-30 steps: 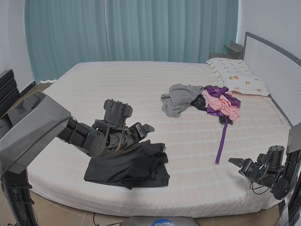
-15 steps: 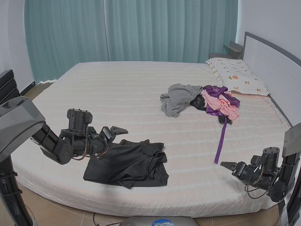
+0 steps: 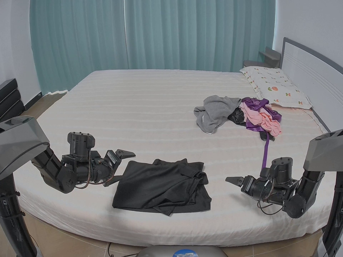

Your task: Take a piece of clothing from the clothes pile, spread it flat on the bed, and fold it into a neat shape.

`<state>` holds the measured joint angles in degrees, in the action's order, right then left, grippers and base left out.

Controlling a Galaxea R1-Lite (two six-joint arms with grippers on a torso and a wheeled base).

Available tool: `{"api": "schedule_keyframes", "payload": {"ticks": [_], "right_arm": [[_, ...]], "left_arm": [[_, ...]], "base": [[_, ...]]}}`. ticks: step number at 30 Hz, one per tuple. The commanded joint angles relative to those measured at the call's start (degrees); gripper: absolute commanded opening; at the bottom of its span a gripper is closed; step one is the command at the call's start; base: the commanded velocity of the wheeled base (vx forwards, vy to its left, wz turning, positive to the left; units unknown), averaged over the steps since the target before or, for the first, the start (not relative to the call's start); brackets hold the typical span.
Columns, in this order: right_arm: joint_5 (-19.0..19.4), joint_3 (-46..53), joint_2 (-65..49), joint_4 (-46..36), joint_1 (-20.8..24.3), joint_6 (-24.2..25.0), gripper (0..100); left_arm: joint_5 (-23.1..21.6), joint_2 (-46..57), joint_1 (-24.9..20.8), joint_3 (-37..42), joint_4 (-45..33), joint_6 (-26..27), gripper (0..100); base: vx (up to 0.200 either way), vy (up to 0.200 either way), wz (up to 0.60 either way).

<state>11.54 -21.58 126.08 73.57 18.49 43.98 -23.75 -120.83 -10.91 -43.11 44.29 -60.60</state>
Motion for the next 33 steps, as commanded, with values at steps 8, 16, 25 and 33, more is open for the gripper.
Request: {"api": "schedule_keyframes", "payload": {"ticks": [8, 16, 25, 33], "right_arm": [[1.11, -10.15, 3.74, -4.84, -2.58, -3.38, 100], [1.02, -14.90, 5.76, -5.98, -4.17, -8.04, 100], [0.41, -16.74, 9.36, -5.37, -5.66, -13.84, 100], [-0.38, -17.01, 12.26, -4.40, -6.19, -19.11, 0]], "left_arm": [[-0.51, -2.39, 0.45, 2.32, 3.08, 0.04, 100], [0.28, -3.09, -0.08, 2.06, 3.17, 0.39, 100], [0.19, -3.27, -0.16, 1.89, 3.17, 0.75, 100], [0.28, -3.27, -0.52, 2.15, 3.17, 1.71, 100]], "base": [[0.000, 0.200, 0.00], [0.000, 0.125, 0.00], [0.000, 0.000, 0.00], [0.000, 0.000, 0.00]]}}
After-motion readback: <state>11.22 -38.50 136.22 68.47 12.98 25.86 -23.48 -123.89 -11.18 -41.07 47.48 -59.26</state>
